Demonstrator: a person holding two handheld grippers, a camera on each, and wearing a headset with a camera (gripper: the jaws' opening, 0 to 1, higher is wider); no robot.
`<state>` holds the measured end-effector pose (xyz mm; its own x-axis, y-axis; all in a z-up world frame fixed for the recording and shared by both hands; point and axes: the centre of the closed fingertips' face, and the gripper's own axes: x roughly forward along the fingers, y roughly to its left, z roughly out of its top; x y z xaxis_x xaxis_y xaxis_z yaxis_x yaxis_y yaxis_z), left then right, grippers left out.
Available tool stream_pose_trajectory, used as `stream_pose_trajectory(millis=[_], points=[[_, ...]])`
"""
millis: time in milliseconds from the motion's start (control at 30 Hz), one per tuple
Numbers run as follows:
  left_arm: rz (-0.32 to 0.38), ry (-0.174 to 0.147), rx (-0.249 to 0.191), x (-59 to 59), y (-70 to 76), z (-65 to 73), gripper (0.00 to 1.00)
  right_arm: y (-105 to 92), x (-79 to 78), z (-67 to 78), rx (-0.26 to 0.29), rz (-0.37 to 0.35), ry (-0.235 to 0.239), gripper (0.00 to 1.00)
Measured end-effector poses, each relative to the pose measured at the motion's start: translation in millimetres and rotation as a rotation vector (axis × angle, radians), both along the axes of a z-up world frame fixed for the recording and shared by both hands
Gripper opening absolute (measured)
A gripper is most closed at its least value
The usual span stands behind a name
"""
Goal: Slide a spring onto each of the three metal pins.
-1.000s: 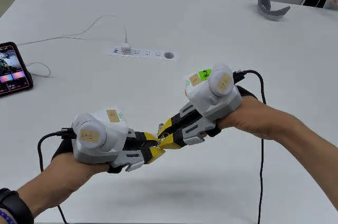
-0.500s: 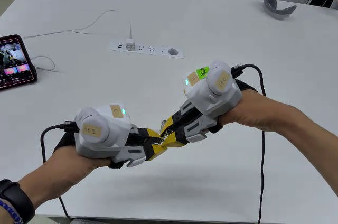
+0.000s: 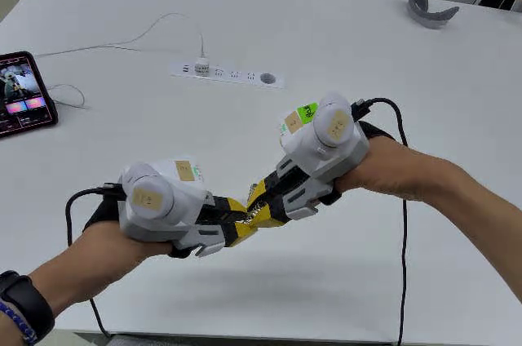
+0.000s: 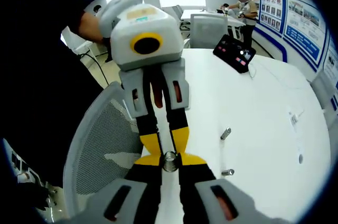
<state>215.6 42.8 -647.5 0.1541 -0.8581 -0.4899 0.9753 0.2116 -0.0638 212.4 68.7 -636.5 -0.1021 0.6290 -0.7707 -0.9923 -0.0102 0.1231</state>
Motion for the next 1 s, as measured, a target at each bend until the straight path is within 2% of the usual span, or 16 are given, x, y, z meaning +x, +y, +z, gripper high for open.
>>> stream_pose_trajectory(millis=[133,300,400,467,633,700,800,1000], points=[[0.011,0.006,-0.003,0.0,0.8,-1.9,0.10,-1.7,-0.9,-2.3,-0.006,-0.003,0.000,0.13],[0.047,0.025,-0.033,2.3,4.1,-3.4,0.11,-5.1,1.2,-5.5,-0.001,-0.031,-0.005,0.13],[0.060,0.030,-0.029,2.6,7.5,-6.2,0.13,-8.7,1.9,-6.3,0.003,-0.049,-0.007,0.13],[0.071,0.027,-0.018,3.3,11.2,-9.9,0.14,-12.0,3.1,-6.1,0.010,-0.066,-0.006,0.13],[0.139,0.064,-0.032,8.9,21.9,-15.0,0.20,-23.1,6.6,-7.6,0.019,-0.117,-0.003,0.13],[0.163,0.057,-0.026,12.1,27.5,-18.2,0.22,-28.7,7.8,-9.5,0.017,-0.136,-0.003,0.13],[0.194,0.069,-0.031,14.6,34.1,-20.9,0.24,-37.3,9.9,-13.1,0.005,-0.165,-0.002,0.13],[0.253,0.069,-0.025,21.3,47.7,-25.2,0.28,-54.0,16.4,-19.8,-0.017,-0.220,-0.010,0.13]])
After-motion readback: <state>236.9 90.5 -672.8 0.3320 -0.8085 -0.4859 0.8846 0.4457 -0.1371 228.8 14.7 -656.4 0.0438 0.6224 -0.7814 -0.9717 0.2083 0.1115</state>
